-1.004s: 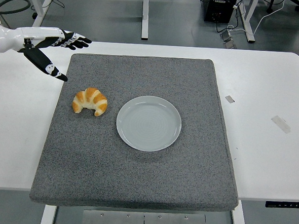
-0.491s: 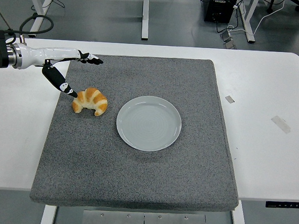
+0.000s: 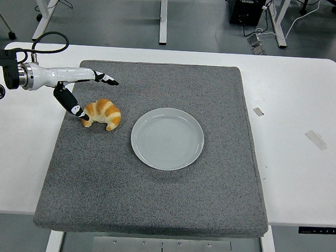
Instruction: Place the bread on the plate
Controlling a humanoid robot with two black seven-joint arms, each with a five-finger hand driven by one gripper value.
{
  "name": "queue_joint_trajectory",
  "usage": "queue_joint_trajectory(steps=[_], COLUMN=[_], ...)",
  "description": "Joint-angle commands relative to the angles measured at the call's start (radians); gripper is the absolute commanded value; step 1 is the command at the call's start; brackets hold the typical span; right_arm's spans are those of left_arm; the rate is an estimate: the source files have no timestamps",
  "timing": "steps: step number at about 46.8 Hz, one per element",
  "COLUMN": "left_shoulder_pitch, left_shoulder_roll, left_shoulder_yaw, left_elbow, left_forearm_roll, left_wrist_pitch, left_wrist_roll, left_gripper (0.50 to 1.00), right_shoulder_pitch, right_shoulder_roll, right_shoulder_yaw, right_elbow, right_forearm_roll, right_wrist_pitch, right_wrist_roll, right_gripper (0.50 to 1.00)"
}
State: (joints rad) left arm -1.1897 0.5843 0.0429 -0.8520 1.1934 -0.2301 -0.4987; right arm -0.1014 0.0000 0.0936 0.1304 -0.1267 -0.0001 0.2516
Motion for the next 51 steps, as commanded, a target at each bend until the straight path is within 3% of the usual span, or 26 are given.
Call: queue_joint_trajectory(steps=[1,41,51], left_shoulder_pitch=[-0.001,0.035,0.035], left_shoulder_roll=[0.000,-0.032,-0.043], left_shoulder_yaw=[0.018,0.089,0.091], left_elbow=[0.001,0.010,0.011], left_forearm_roll=[-0.001,0.031,0.037], left_wrist_pitch=[0.017,0.109,0.121], left_wrist_roll=[0.000,0.000,0.000], left_gripper=[0.955,0.899,0.834], right_shoulder_pitch=[0.000,0.000,0.000], right_shoulder_roll=[0.000,0.000,0.000], right_shoulder_yaw=[0.000,0.000,0.000], right_elbow=[0.000,0.000,0.000], right_forearm_roll=[-0.001,-0.001,-0.001], right_wrist_pitch=[0.000,0.000,0.000], right_wrist_roll=[0.000,0.000,0.000], right_gripper=[1.000,1.000,1.000])
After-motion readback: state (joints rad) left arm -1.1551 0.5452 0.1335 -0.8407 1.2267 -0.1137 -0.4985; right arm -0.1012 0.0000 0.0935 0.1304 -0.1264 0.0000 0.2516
